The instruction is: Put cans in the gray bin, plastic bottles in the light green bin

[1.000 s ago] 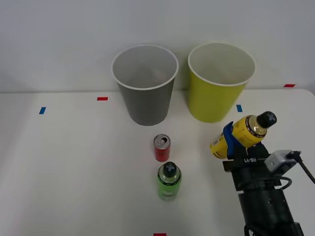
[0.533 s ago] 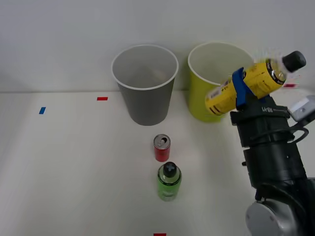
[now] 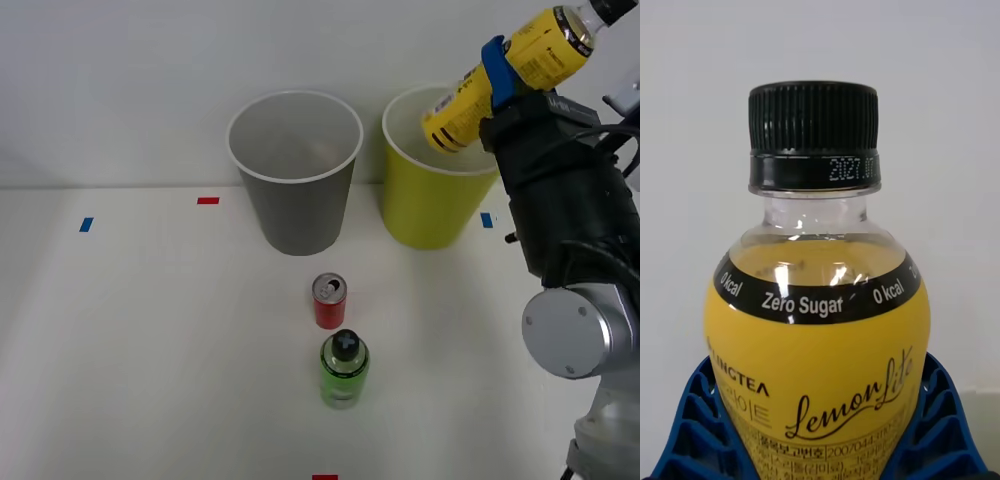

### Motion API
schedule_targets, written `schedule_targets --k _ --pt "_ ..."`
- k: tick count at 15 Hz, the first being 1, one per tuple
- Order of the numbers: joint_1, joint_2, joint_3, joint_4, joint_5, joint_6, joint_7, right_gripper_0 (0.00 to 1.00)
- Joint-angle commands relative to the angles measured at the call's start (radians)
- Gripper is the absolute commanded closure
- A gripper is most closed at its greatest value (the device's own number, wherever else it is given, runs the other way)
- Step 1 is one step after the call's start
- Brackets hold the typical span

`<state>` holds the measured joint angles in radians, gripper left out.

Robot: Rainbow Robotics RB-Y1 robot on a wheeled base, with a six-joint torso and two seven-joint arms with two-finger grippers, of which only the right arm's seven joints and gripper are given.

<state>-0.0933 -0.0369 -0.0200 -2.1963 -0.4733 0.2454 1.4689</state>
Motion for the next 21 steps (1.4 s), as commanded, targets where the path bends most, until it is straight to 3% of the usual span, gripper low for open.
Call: schedule_targets --k 1,3,9,18,19,20,21 --pt "-0.102 0.008 -0.046 0.102 0.002 -0.005 -0.002 1.0" --pt "-0.172 0.0 -0.067 0.211 0.007 -0.043 0.011 1.0" --pt "-0.27 -0.057 -0.089 0.369 0.048 -0.043 0.041 1.0" --pt "-0.275 -0.063 -0.063 0.385 0.079 -0.02 0.065 1.0" --pt "-0.275 -0.061 -0.064 0.385 0.078 -0.02 0.065 0.89" --pt "-0.275 -0.058 -0.066 0.385 0.078 -0.021 0.064 0.71" --pt "-0.276 -0.054 -0.071 0.385 0.079 -0.02 0.062 0.43"
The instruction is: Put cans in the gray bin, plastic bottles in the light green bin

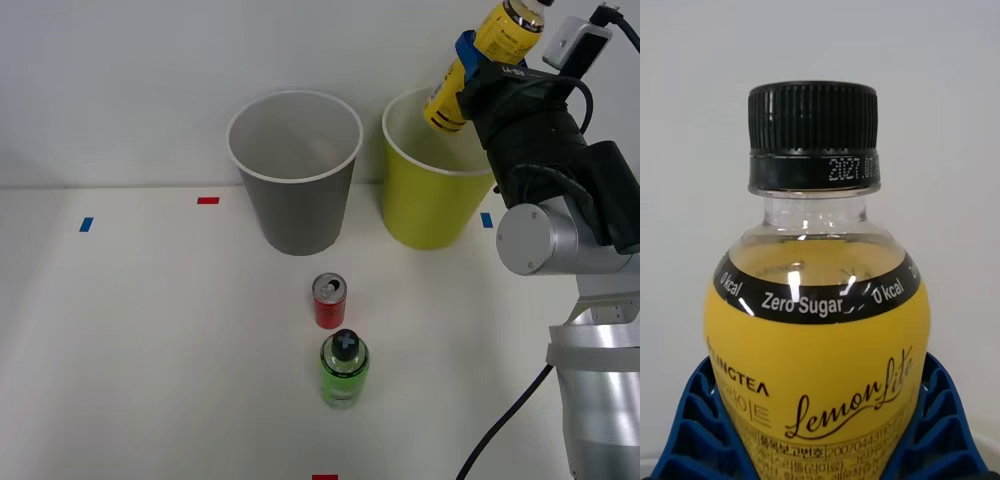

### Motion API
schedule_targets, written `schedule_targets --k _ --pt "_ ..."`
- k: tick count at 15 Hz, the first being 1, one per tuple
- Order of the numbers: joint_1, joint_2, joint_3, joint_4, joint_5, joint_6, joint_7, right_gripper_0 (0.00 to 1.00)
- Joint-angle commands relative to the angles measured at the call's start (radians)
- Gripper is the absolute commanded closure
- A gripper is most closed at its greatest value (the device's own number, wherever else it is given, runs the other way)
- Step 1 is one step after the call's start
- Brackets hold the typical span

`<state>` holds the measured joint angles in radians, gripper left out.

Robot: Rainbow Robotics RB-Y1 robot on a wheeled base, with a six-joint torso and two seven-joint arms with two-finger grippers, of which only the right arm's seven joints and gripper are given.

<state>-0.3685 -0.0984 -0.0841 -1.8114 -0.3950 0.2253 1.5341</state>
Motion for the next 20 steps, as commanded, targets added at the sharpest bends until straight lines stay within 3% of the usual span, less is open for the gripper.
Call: schedule_targets --k 1,2,3,6,20 --pt "0.0 0.011 -0.006 0.0 -0.001 0.0 -0.003 0.24" --pt "0.0 0.011 -0.006 0.0 -0.002 0.0 -0.005 0.13" --pt "0.0 0.012 -0.006 0.0 -0.005 0.0 -0.006 0.07" --pt "-0.001 0.016 -0.006 0.0 -0.022 0.0 -0.006 0.01" --pt "0.0 0.016 -0.005 0.0 -0.045 -0.001 -0.006 0.0"
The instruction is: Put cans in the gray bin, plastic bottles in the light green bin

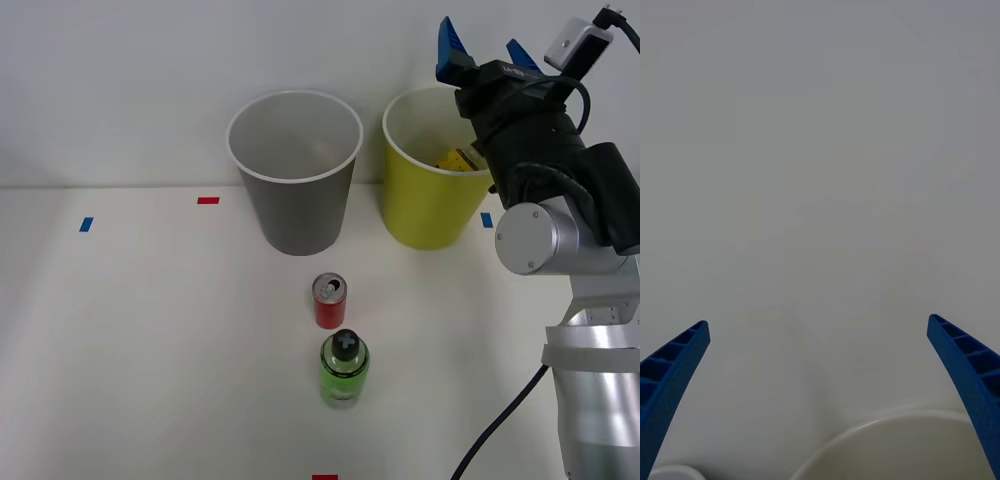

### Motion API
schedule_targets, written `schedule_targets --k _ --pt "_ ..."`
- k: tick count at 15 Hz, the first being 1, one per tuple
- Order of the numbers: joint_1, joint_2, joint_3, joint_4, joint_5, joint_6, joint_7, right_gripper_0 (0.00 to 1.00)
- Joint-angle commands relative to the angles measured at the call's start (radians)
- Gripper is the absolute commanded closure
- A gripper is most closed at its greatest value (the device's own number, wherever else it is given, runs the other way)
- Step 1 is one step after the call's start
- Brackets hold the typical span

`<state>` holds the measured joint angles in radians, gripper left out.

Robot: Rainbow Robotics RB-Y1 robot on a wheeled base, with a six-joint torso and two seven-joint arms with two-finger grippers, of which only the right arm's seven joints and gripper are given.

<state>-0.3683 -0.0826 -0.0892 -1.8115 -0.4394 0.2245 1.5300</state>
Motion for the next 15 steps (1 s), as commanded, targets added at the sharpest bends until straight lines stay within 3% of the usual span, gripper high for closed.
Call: schedule_targets --k 1,7,11,15 --pt "0.0 0.001 0.0 0.0 -0.002 0.001 -0.002 0.0" --pt "0.035 0.01 -0.018 -0.028 -0.068 -0.031 -0.002 0.0" --pt "0.209 -0.069 0.034 -0.209 -0.174 -0.031 -0.014 0.0" --pt "0.46 -0.134 0.105 -0.384 -0.17 -0.053 -0.025 0.0"
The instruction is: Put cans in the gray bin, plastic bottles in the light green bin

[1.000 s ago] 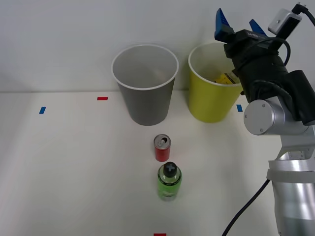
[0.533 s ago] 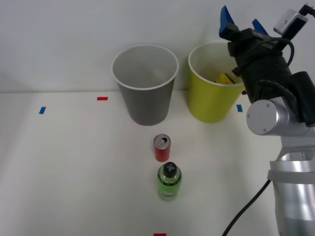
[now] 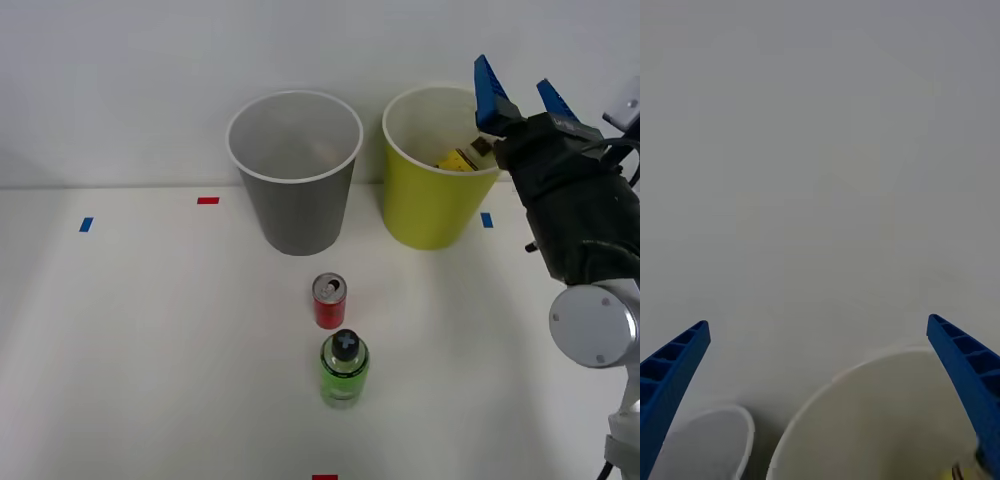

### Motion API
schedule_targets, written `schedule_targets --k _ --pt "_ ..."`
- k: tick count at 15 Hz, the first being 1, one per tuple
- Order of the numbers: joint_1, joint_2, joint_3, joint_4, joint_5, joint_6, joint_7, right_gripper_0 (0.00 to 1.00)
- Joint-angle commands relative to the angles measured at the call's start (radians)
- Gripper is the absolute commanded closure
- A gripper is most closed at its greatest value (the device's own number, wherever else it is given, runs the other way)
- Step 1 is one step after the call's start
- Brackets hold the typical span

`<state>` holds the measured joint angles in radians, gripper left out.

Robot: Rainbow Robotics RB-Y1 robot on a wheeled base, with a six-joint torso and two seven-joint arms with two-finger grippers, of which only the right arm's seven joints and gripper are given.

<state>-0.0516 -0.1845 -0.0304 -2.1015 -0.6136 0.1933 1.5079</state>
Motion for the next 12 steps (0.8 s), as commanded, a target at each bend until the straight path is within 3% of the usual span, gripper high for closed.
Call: schedule_targets --k 1,6,9,12 --pt "0.213 -0.046 0.081 -0.109 0.011 -0.084 0.0 0.0" --pt "0.457 -0.141 0.21 -0.115 0.037 -0.333 0.035 0.0" --pt "0.562 -0.153 0.216 -0.118 0.051 -0.356 0.156 0.0" --pt "0.699 -0.191 0.216 -0.118 0.064 -0.414 0.175 0.0"
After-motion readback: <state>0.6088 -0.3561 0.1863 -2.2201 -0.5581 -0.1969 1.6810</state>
